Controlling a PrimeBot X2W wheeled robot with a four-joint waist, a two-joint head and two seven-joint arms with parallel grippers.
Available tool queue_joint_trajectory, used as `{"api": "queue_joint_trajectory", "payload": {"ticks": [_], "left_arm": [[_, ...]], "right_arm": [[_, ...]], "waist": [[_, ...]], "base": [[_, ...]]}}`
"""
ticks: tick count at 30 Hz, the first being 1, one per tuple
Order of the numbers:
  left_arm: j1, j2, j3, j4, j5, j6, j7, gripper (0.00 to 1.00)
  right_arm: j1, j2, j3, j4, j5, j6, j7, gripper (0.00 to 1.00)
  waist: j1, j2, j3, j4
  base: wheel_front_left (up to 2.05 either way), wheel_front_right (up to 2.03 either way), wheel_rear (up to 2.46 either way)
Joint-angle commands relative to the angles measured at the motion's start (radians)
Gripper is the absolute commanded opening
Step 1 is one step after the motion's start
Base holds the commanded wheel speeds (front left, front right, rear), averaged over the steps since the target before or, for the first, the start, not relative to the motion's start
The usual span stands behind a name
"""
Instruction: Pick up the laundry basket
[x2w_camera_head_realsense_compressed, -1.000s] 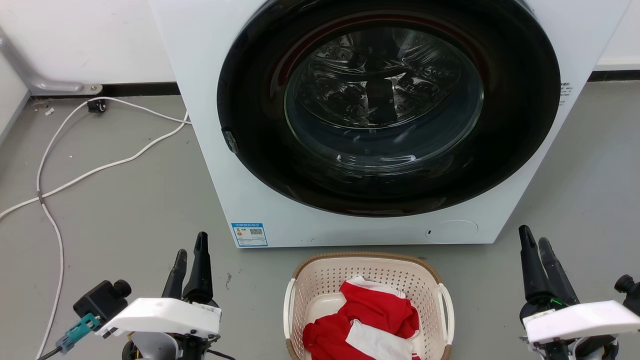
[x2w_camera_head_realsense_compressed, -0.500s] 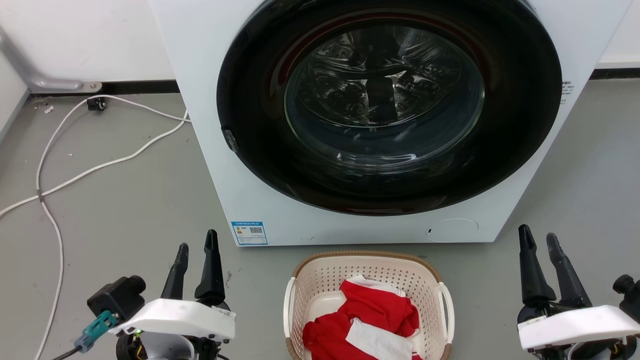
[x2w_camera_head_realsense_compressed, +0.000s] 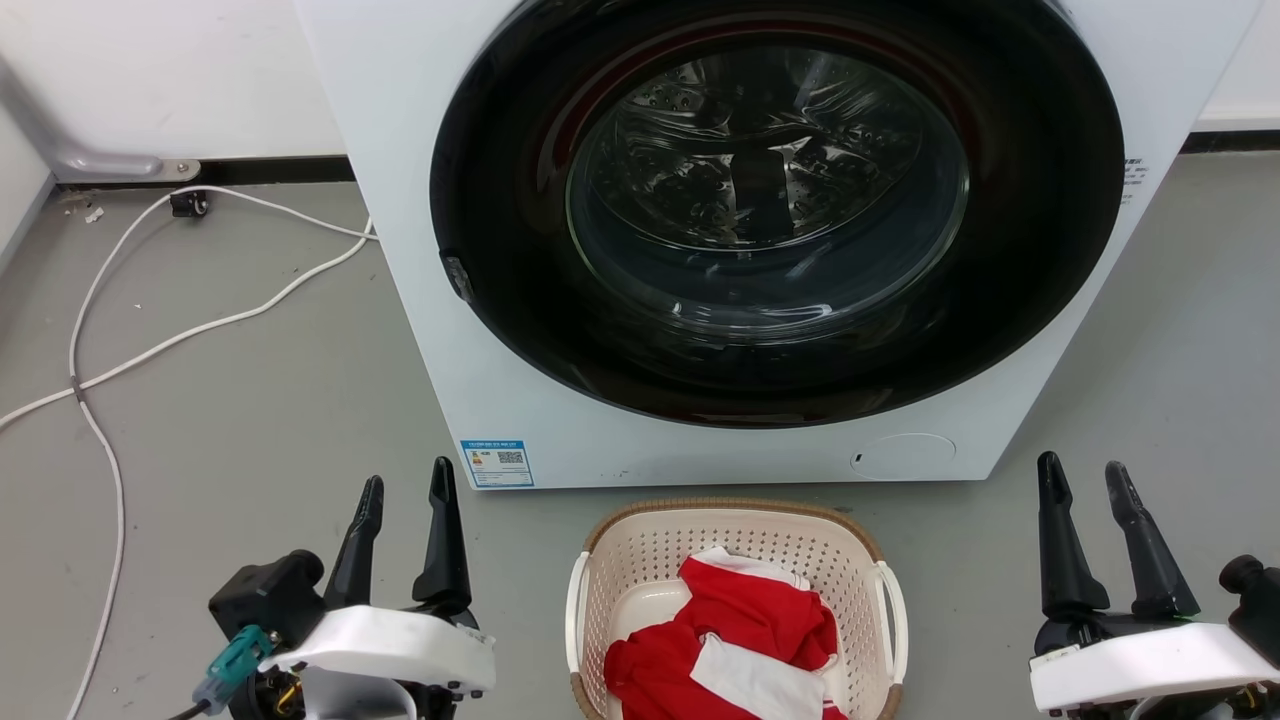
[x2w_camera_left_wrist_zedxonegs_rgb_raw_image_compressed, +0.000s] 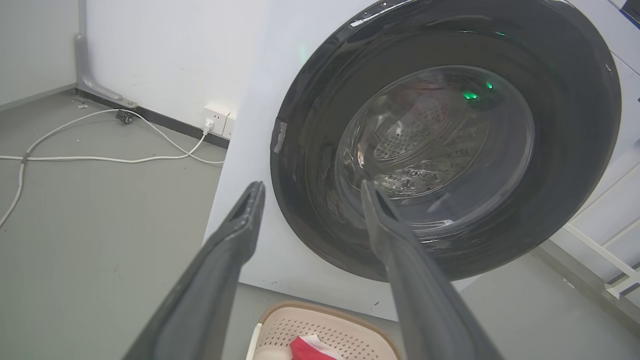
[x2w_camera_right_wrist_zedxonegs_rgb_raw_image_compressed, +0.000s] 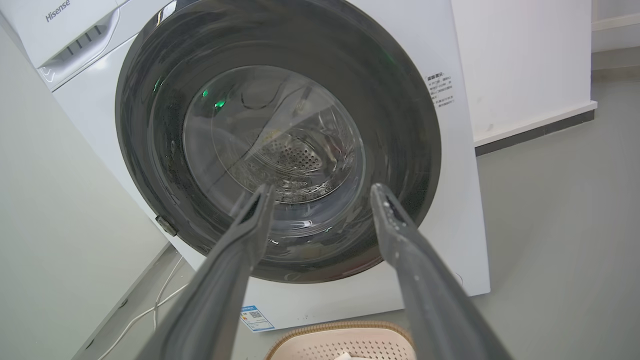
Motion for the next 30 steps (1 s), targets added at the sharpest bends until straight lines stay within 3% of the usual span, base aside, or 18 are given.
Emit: {"api": "queue_joint_trajectory", "payload": {"ticks": [1,30], "left_arm": [[0.002,0.003,-0.005,-0.016,0.032,0.006,-0.010,1.00],[0.035,0.004,-0.060,-0.030,0.299,0.045,-0.077,1.00]], "right_arm": [[0.006,-0.004,0.002,-0.020,-0.028,0.000,-0.010,1.00],[0.050,-0.005,0.007,-0.072,-0.229,0.000,-0.076,1.00]], "waist": [[-0.0001,-0.0001,0.000,-0.001],[-0.0001,-0.0001,-0.009,-0.003]], "base": [[0.00,0.00,0.00],[0.00,0.00,0.00]]}}
